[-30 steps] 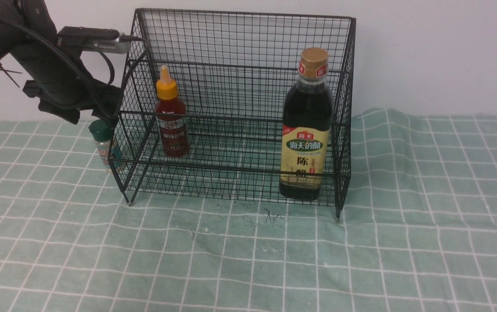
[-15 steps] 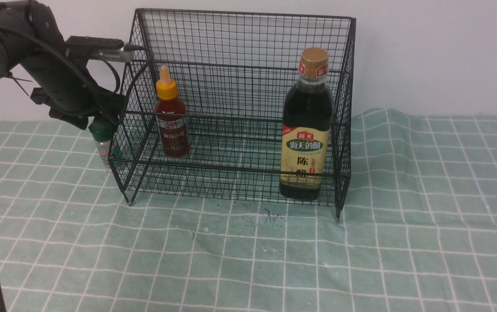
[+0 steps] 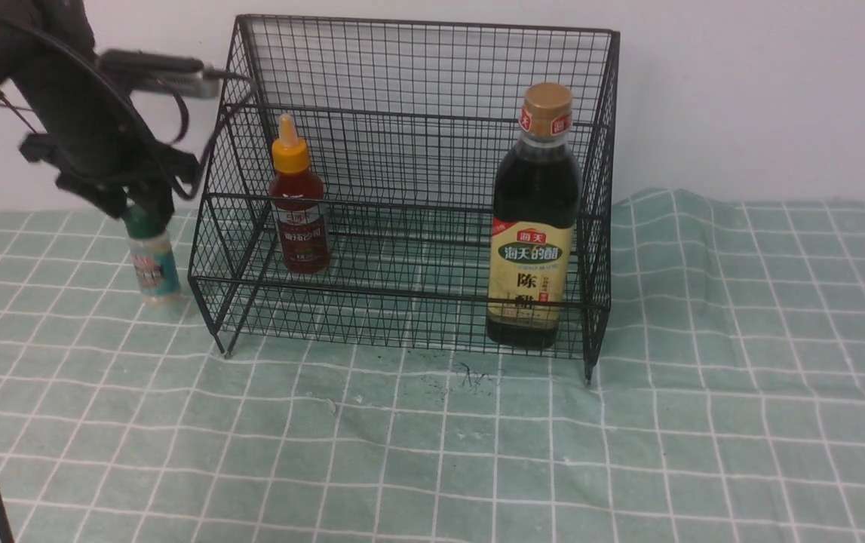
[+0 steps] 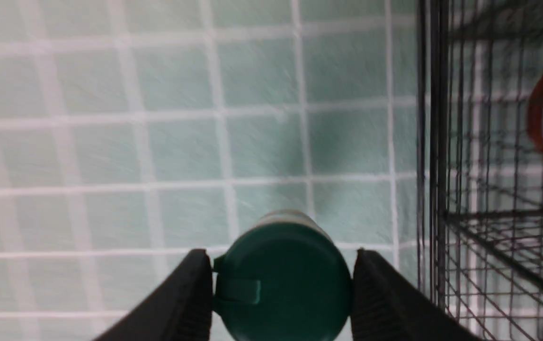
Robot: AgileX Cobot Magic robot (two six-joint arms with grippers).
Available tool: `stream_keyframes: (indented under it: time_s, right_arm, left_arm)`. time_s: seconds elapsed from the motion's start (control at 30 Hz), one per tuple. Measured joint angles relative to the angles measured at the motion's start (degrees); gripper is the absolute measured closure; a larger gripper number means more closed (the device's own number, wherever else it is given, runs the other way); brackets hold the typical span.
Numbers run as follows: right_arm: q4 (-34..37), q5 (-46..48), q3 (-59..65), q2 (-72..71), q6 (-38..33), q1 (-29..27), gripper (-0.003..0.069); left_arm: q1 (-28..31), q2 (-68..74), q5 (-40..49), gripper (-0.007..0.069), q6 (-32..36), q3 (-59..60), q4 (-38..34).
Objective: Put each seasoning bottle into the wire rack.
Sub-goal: Use the left arm to put the condiment bottle back on the shelf
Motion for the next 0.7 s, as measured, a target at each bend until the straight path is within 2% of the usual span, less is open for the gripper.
stream_keyframes:
  time_s: [0.23,0.37,0.5,0.7]
  right_arm:
    - [0.46,0.0,0.0,0.0,0.0,0.0,0.0675]
    - [0.9,0.0,0.0,0.0,0.0,0.0,0.0675]
    - [1.81,0.0,0.0,0.0,0.0,0.0,0.0675]
    - [2.97,0.0,0.0,0.0,0.0,0.0,0.0675]
  left_arm:
    - [-2.31,-13.35,0.58,0.0288,-1.61,-3.37,0.72]
    - [-8.14,-20.36,1.43,0.0288,-3.0,-2.81,0.7]
    - [-13.42,-22.2,1.68,0.0288,-3.41,-0.5,0.65]
    - [-16.56,-21.1,1.68,0.0288,-4.46,5.35,0.71]
